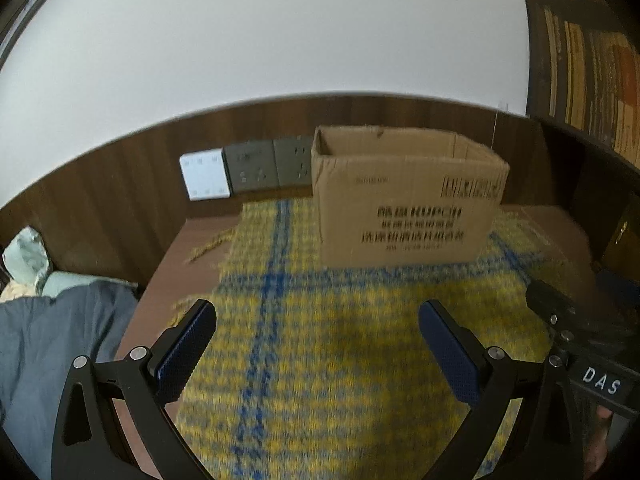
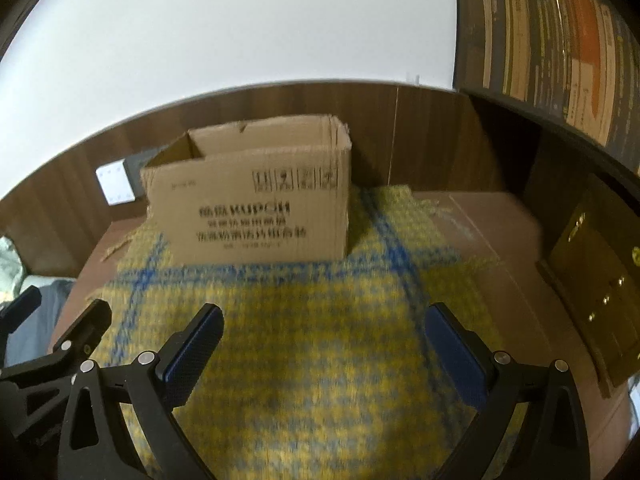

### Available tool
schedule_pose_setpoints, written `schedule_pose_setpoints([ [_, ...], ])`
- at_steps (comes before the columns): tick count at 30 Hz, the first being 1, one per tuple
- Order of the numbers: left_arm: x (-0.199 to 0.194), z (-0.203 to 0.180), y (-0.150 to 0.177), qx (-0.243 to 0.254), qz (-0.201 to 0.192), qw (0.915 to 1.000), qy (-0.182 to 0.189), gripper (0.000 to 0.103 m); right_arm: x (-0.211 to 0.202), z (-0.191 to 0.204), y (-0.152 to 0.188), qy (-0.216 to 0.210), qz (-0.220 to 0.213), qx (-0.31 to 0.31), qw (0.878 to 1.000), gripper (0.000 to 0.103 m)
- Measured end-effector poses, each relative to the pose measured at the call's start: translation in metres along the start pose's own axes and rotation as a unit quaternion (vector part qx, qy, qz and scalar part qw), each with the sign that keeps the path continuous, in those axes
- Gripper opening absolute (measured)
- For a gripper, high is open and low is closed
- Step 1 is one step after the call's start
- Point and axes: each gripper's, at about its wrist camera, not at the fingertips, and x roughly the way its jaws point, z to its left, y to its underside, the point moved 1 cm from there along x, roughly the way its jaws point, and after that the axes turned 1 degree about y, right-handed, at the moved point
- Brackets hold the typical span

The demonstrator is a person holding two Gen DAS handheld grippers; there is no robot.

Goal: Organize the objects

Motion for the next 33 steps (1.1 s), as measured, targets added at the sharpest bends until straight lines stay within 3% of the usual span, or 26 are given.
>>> schedule_pose_setpoints([
  [9, 0.000, 0.002, 0.021, 0.000, 0.018, 0.9998, 0.000, 0.103, 0.003, -0.003, 0.026, -0.007, 0.029, 0.003, 1.000, 0.101],
  [33, 0.004, -0.006, 0.037, 0.007, 0.050, 0.9987, 0.001, 0.103, 0.004, -0.015, 0.043, -0.006, 0.050, 0.015, 0.999, 0.101],
])
